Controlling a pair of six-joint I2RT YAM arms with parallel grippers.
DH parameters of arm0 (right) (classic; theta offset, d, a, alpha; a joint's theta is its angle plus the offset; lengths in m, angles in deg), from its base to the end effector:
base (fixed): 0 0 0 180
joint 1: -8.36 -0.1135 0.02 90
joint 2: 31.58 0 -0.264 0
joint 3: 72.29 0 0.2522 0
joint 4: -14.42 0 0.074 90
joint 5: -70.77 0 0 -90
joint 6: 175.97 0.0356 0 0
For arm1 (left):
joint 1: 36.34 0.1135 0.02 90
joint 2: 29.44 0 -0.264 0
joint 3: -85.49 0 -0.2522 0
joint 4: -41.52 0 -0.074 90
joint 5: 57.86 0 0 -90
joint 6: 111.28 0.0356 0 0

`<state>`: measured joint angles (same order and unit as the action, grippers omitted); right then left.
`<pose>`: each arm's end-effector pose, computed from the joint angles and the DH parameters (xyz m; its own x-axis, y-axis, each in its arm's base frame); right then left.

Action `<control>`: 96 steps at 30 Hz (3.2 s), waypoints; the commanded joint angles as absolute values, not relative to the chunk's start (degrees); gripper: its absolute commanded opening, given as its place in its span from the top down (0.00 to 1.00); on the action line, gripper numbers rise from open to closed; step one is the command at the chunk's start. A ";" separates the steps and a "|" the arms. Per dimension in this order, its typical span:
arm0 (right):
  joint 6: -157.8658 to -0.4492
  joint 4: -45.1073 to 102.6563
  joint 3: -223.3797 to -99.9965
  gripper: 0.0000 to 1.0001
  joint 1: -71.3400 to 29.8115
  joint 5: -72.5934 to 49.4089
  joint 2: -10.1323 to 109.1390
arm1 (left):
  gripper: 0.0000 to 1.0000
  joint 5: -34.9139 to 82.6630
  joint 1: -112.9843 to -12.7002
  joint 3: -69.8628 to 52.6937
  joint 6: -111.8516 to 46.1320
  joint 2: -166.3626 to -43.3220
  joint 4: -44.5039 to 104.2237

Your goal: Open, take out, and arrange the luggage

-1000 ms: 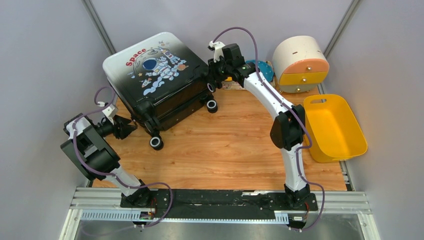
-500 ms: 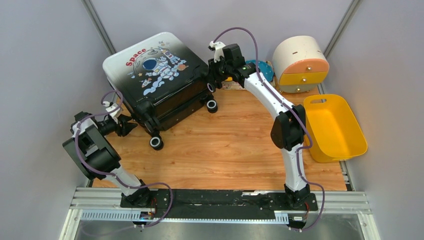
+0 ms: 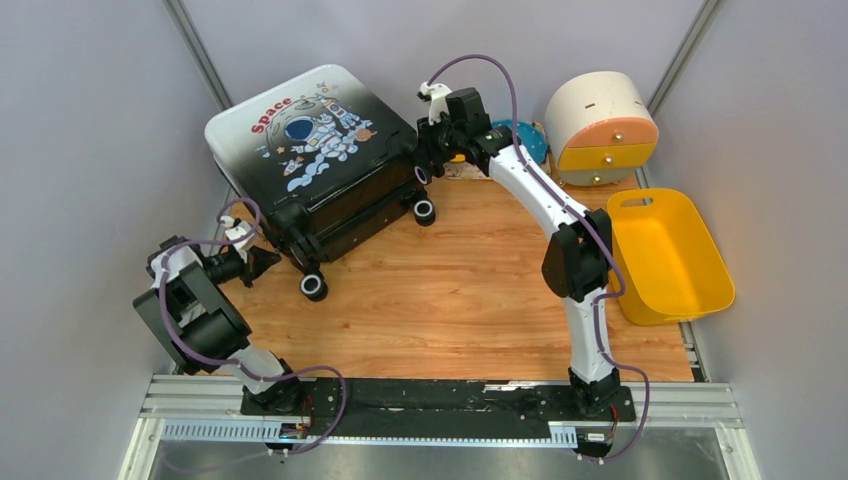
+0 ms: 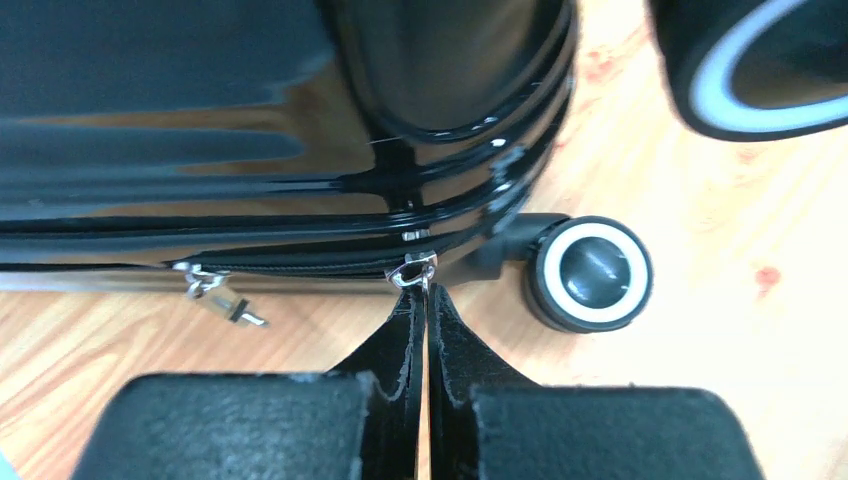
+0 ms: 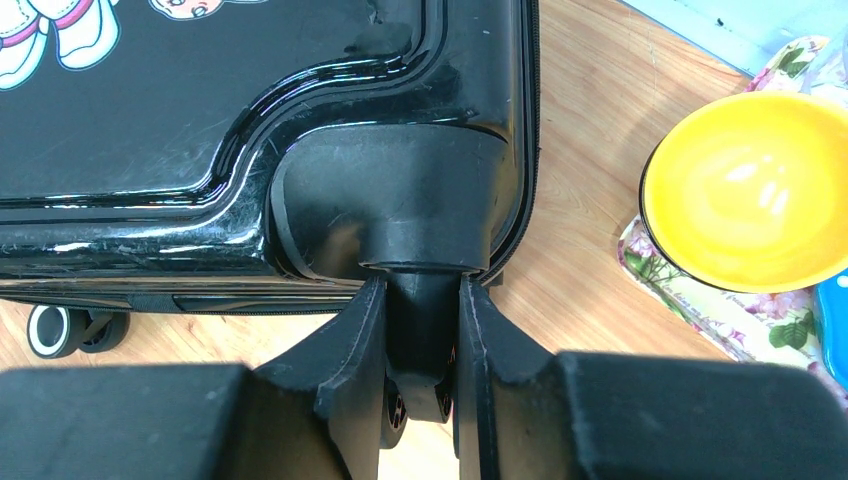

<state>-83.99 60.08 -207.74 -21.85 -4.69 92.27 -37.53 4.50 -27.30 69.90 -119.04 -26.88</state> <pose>0.4310 0.2613 0.3227 -0.5067 -0.2564 -0.8231 -0.6497 0.7412 0.1691 0.2111 0.1383 0.1951 -0.2214 0.2678 -0.9377 0.7612 0.6485 0.0055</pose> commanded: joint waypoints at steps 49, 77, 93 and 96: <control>-69.45 58.94 -196.01 1.00 -29.43 2.74 89.01 | 1.00 36.64 -53.56 -72.84 -20.06 -73.03 63.69; -67.69 55.60 -187.04 1.00 -29.96 7.66 82.07 | 1.00 29.32 -62.71 -53.08 -29.18 -91.93 49.92; -62.86 52.88 -181.86 1.00 -32.15 11.18 79.96 | 1.00 44.70 -62.97 -52.10 -37.62 -98.06 52.18; -62.15 53.14 -181.24 1.00 -31.89 10.83 79.43 | 1.00 44.53 -63.06 -49.74 -40.00 -99.83 51.93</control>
<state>-71.95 36.32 -184.68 -21.13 -13.58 81.37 51.45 -66.17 -59.19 -30.62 -89.75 42.24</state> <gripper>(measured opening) 0.263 0.006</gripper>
